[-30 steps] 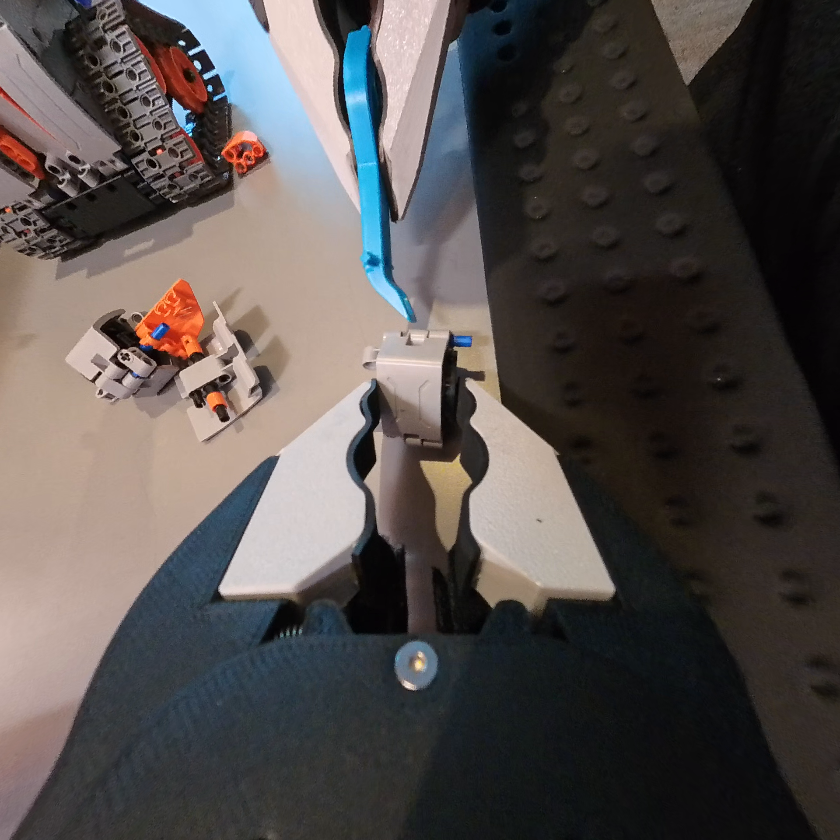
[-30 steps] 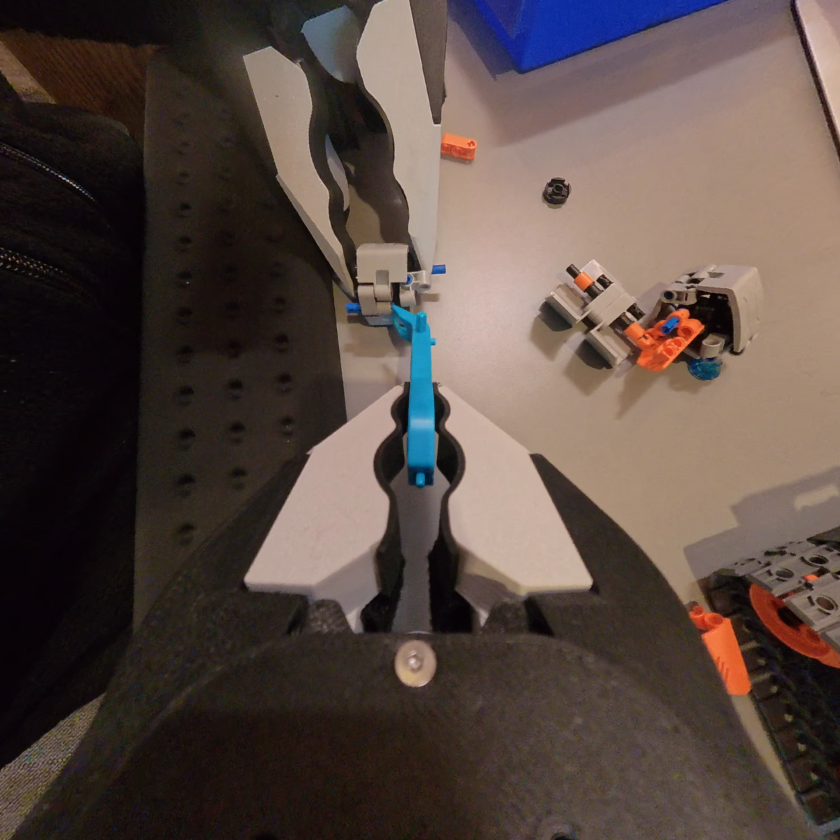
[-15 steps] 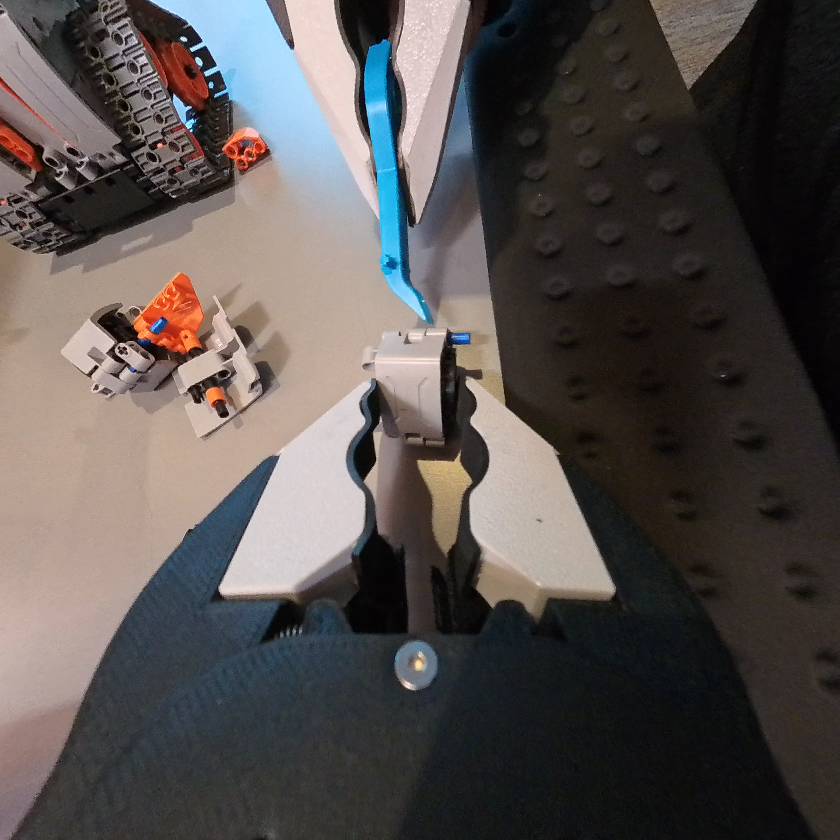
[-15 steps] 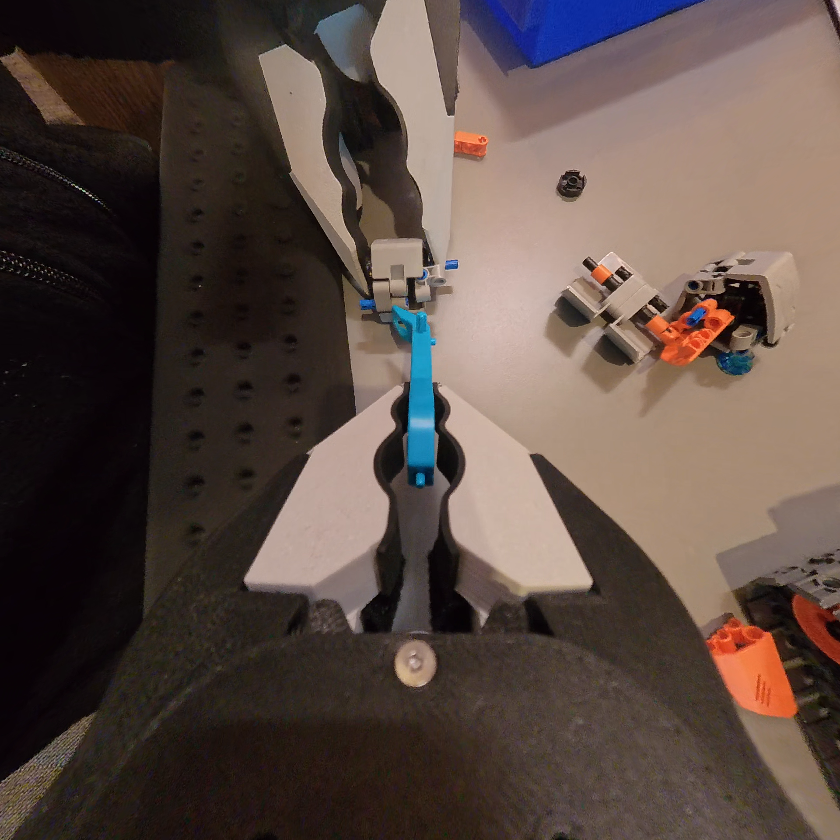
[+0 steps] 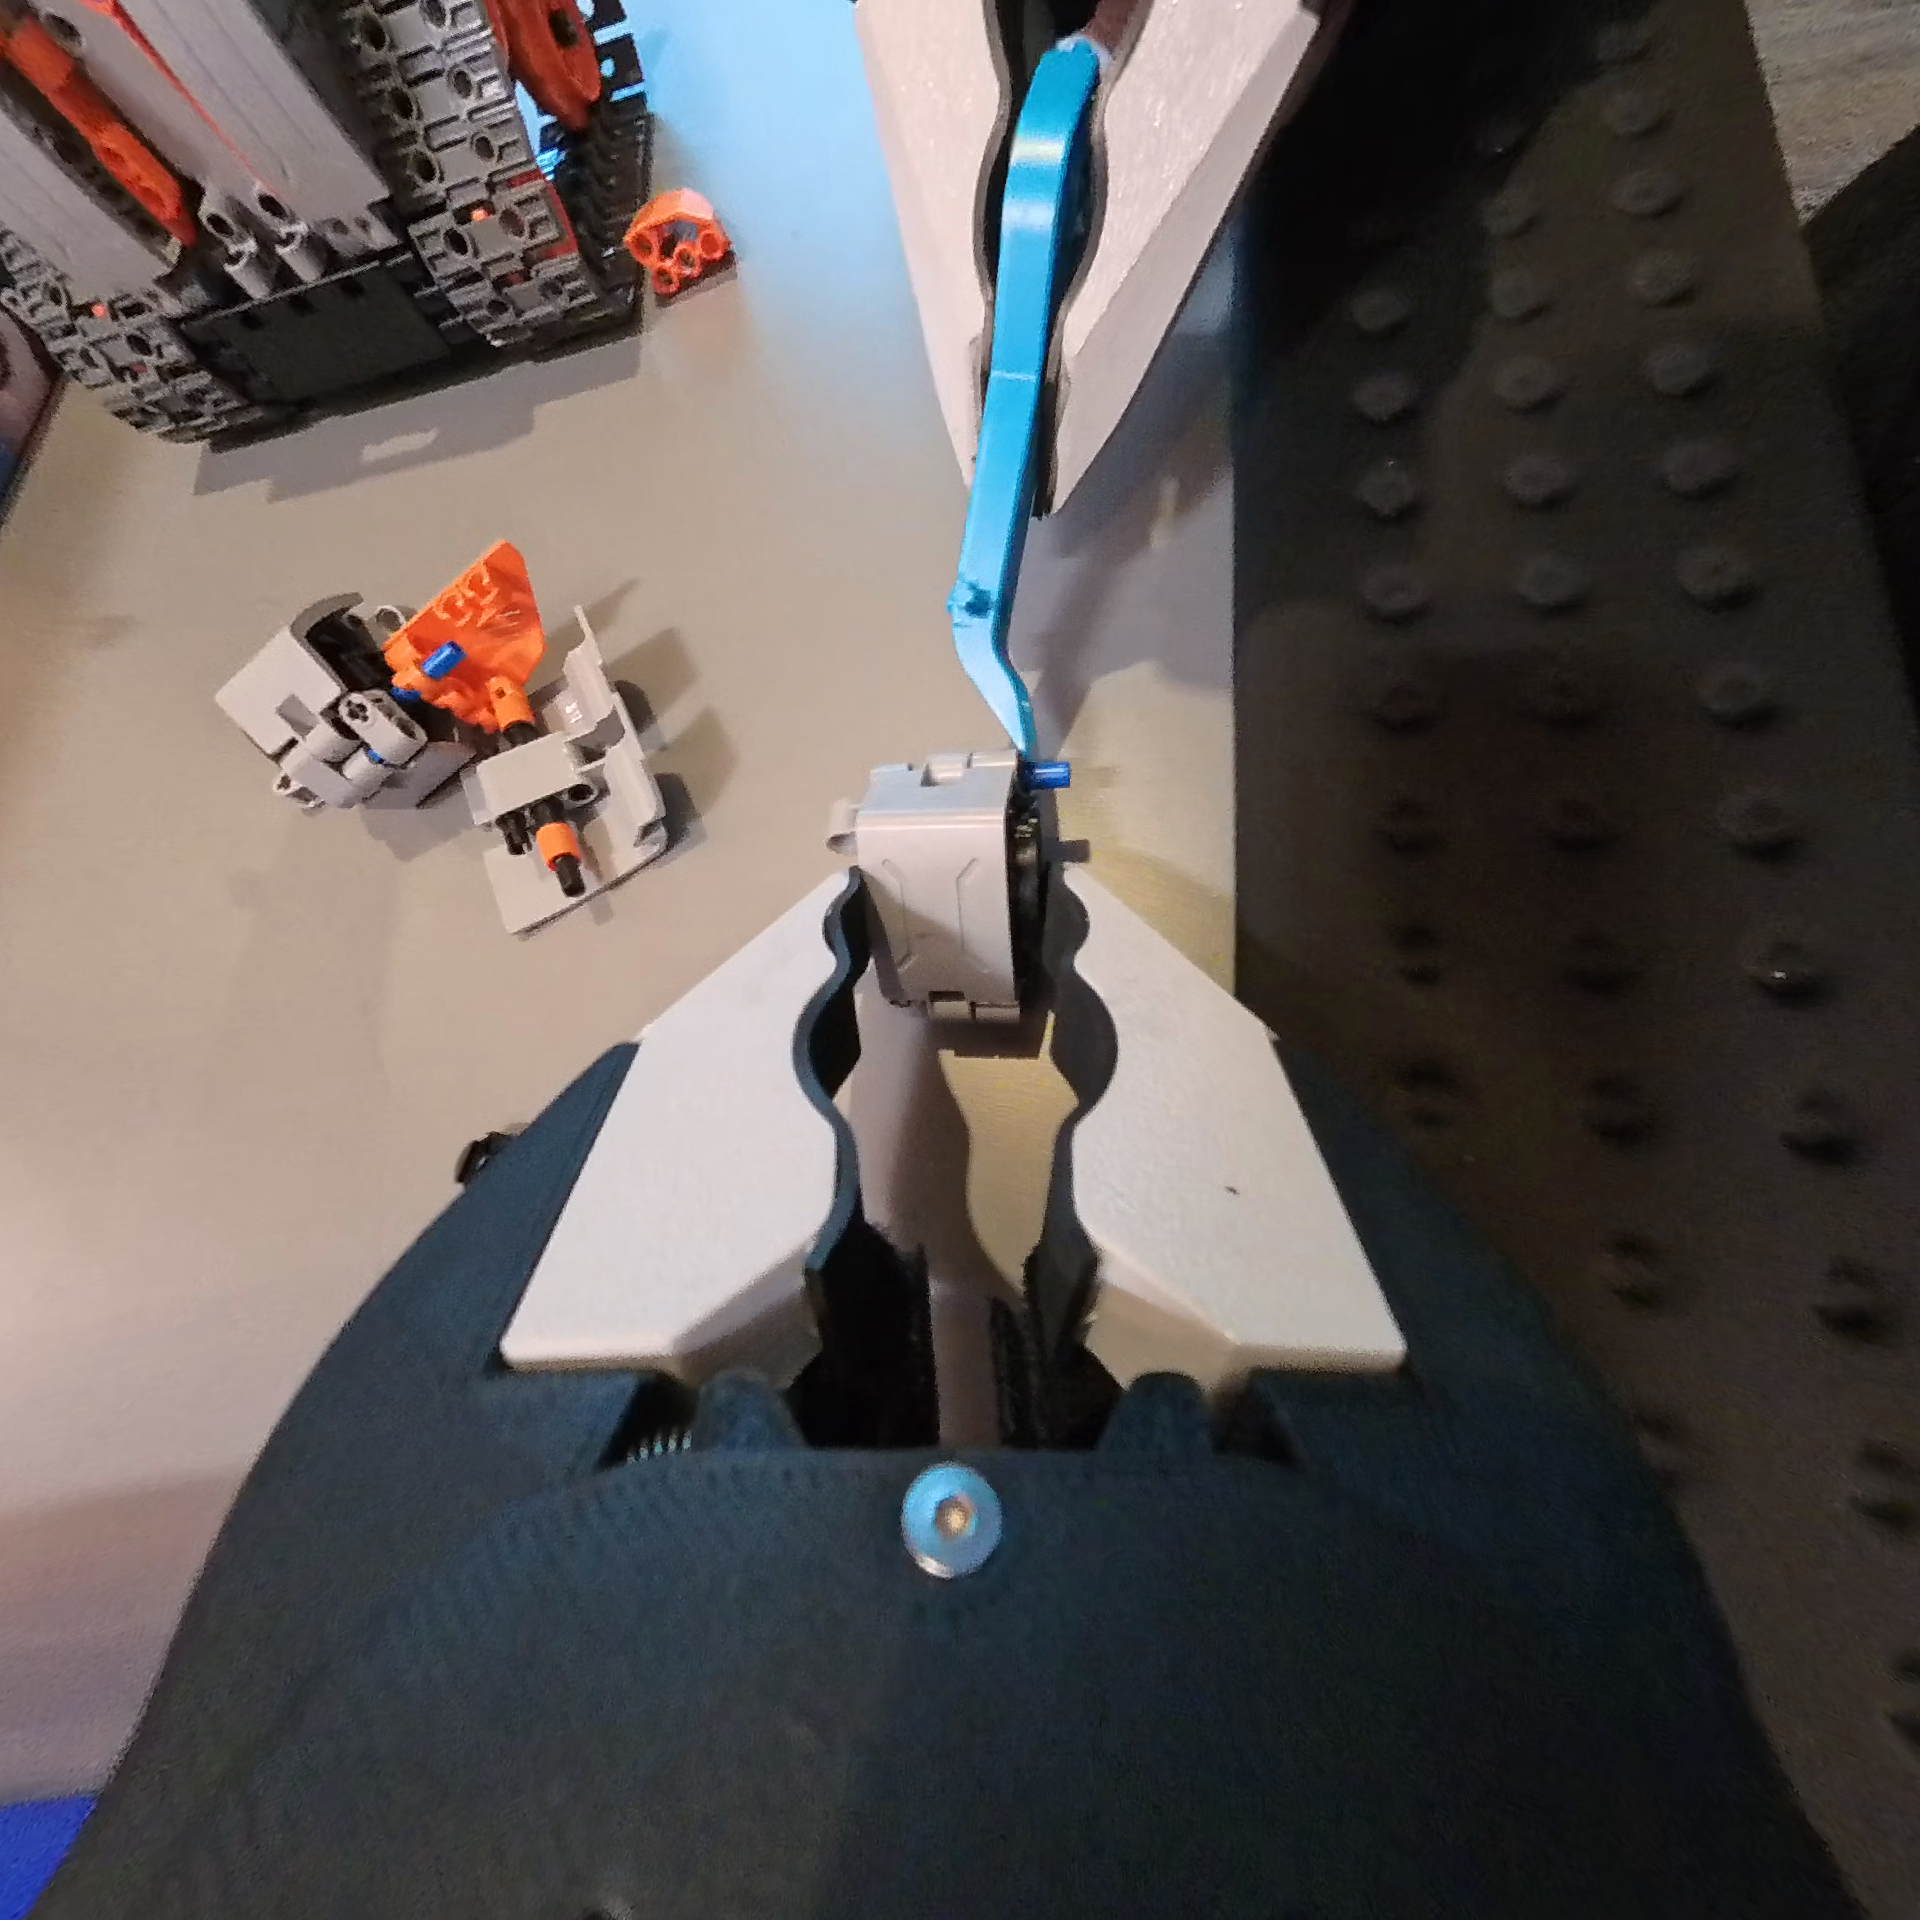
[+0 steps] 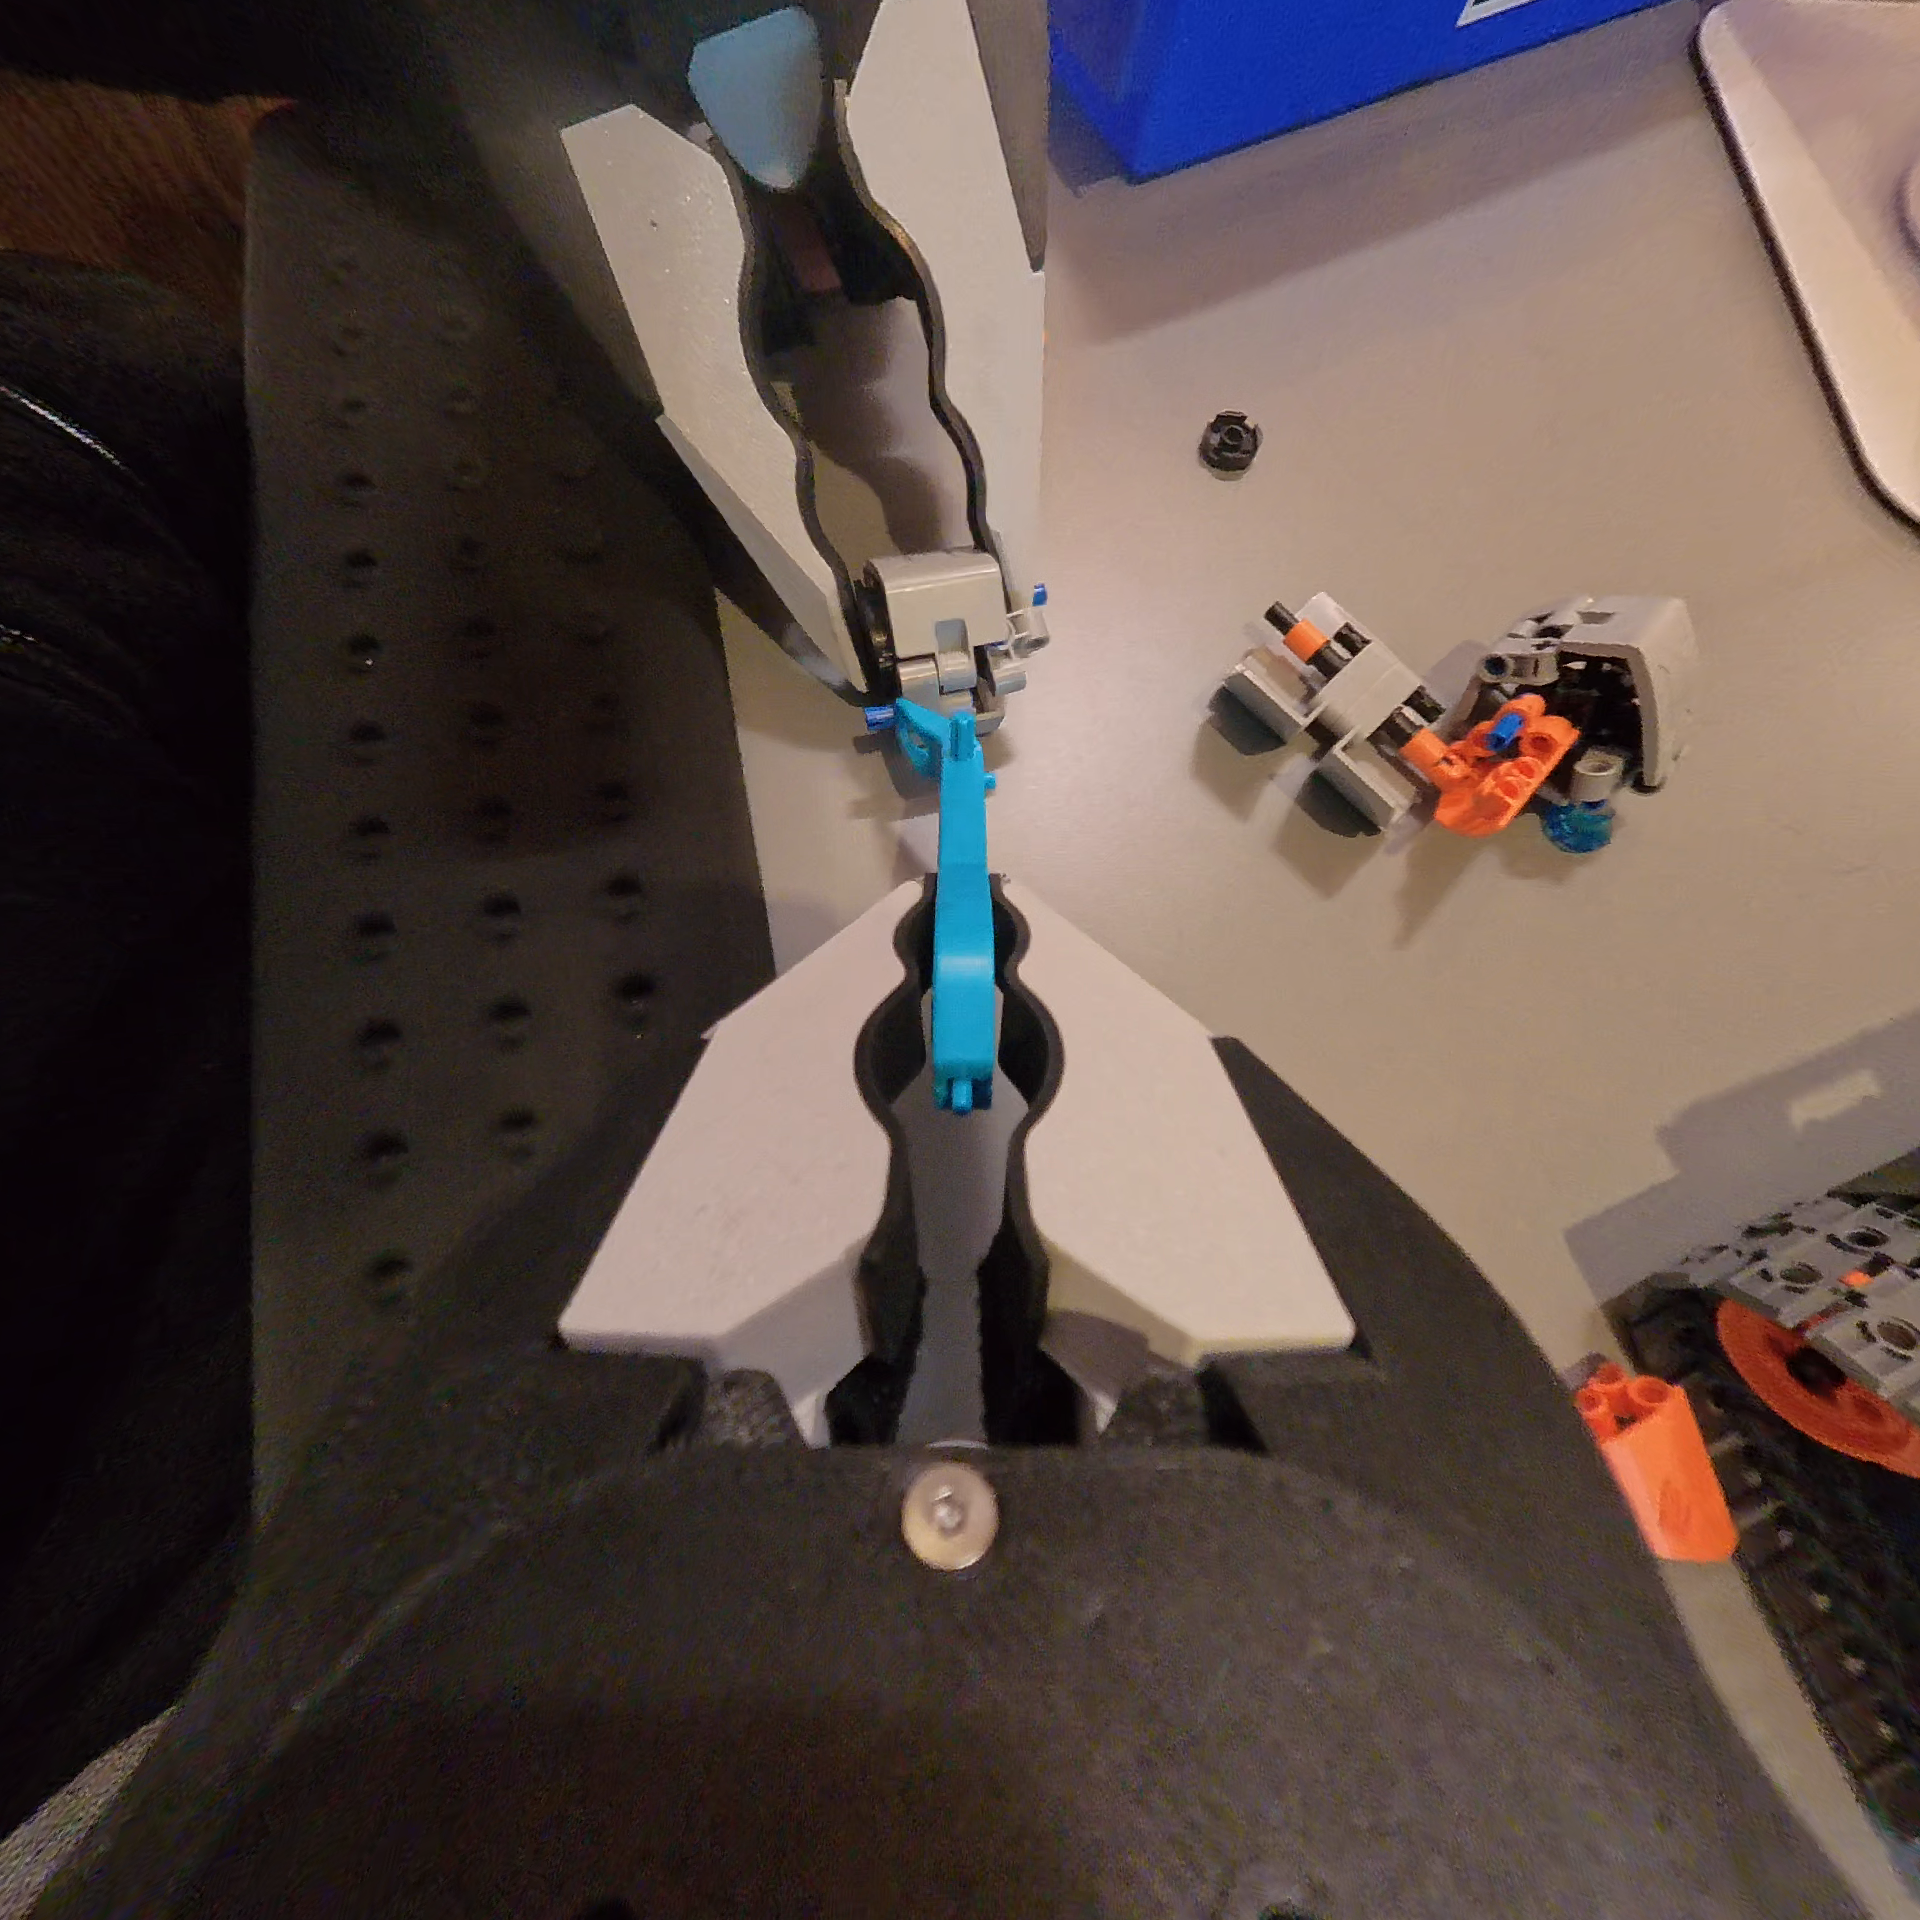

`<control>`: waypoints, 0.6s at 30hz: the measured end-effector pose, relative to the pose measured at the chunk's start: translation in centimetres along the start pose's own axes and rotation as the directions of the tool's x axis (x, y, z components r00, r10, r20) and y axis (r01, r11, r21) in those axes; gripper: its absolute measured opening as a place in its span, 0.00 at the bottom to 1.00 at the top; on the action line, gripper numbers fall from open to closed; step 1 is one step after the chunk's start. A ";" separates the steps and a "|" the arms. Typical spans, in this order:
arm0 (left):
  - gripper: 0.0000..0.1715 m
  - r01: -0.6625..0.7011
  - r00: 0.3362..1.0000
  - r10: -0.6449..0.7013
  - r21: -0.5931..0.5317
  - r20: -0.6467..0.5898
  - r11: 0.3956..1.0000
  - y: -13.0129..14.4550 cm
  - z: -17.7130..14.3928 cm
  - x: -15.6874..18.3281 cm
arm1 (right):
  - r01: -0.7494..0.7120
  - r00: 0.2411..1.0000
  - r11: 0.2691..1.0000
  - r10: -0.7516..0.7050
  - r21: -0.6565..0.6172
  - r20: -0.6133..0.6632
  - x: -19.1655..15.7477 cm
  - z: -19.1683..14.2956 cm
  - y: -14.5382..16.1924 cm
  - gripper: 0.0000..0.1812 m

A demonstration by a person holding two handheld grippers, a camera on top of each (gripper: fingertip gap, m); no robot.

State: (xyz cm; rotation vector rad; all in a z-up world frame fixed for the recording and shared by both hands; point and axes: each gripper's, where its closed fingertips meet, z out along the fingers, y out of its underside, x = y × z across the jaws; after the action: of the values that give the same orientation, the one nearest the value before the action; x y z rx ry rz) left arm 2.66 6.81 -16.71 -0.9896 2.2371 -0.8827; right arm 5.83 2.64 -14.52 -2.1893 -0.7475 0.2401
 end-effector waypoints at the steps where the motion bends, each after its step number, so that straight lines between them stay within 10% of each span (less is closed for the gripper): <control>1: 0.18 0.004 1.000 -0.004 -0.003 0.007 1.000 0.0 0.0 -0.1 | 0.000 1.000 1.000 0.000 0.002 -0.010 0.1 0.0 0.0 0.03; 18: 0.28 0.018 0.999 -0.019 0.029 0.030 0.999 -0.6 -0.5 -0.9 | -0.162 0.986 0.983 0.156 0.091 0.065 1.3 -0.9 -0.5 0.03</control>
State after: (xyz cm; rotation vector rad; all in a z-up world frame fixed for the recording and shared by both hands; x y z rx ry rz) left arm 3.13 7.30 -15.77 -1.0049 2.1876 -0.9000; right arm 7.06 3.09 -13.46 -2.1598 -0.5798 0.4136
